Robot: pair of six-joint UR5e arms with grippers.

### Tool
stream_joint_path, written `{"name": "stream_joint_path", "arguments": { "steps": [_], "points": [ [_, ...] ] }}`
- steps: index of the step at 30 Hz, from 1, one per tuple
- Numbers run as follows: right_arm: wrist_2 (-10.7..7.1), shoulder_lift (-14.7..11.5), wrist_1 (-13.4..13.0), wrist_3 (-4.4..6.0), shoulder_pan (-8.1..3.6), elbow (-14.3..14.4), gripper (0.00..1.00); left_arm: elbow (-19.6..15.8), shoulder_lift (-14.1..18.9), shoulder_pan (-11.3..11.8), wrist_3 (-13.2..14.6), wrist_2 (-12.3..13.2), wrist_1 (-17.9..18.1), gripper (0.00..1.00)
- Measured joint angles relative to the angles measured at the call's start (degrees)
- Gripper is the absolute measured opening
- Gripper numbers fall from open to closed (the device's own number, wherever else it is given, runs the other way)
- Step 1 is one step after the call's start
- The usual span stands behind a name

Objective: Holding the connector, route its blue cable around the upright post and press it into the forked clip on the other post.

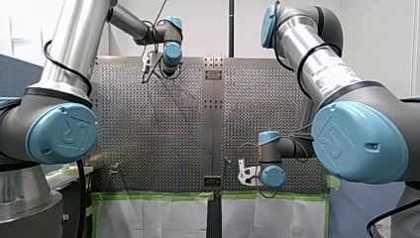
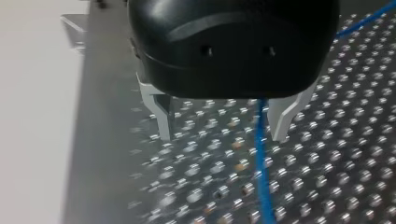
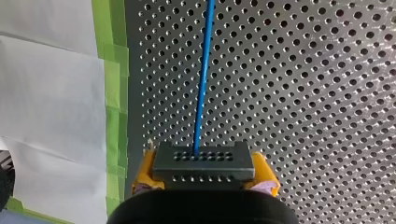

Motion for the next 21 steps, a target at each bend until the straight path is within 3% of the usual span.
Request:
{"name": "stream_joint_path", "arguments": {
  "steps": [12, 21],
  "points": [
    [0.00, 0.04, -0.07, 0.01, -0.05, 0.01, 0.00, -2.78, -1.52, -0.85, 2.19, -1.13, 1.60, 1.00],
    [0.00, 0.04, 0.09, 0.00, -0.05, 0.00, 0.00, -6.07, -1.71, -1.30, 4.13, -2.24, 4.75, 1.00]
  ]
}}
